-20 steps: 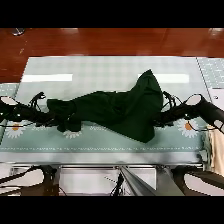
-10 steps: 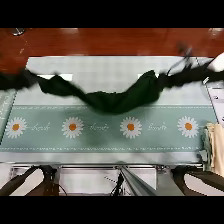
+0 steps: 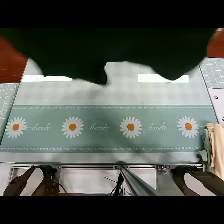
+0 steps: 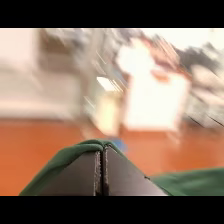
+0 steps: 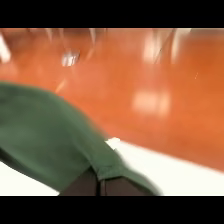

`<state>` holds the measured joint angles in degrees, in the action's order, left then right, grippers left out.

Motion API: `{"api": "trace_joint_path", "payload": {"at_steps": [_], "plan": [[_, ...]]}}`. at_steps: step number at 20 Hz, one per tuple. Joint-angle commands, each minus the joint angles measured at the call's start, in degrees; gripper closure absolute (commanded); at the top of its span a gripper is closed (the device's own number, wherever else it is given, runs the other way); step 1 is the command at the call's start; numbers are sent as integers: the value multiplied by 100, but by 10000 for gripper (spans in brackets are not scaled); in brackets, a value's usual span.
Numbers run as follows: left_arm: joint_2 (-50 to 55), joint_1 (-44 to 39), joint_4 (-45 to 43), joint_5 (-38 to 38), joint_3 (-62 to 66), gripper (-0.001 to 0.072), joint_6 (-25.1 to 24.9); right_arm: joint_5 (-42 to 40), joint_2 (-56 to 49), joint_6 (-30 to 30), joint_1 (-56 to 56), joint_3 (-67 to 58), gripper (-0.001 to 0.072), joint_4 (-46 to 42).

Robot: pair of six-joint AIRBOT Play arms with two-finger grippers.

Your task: Fold the shirts.

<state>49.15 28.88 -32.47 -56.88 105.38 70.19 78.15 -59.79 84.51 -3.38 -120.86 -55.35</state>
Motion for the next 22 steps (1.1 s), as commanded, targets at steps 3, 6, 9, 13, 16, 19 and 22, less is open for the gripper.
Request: {"api": "trace_joint_path", "payload": {"at_steps": [3,6,9,13,16,19,22], "plan": [[-774,249,-1956,90,1237,684,621,420,1429,7,-13,-293,686,-997],[-1436,85,-3283,81,1257,684,866,793,1947,160,-13,-293,686,-1300],[-1832,-743,-4140,-66,1255,684,922,1331,2109,232,-13,-293,686,-1270],[-1773,-1818,-4468,-501,1012,684,916,1832,2190,212,-13,472,686,-785],[-1508,-1843,-4594,-813,109,684,922,1622,2326,107,-13,1967,686,-522],[-1012,-1845,-4380,-721,-955,684,1069,721,2293,-140,-13,3447,686,-632],[-188,-1858,-3901,-417,-1574,684,1067,-179,1834,-212,-13,4527,688,-695]]}}
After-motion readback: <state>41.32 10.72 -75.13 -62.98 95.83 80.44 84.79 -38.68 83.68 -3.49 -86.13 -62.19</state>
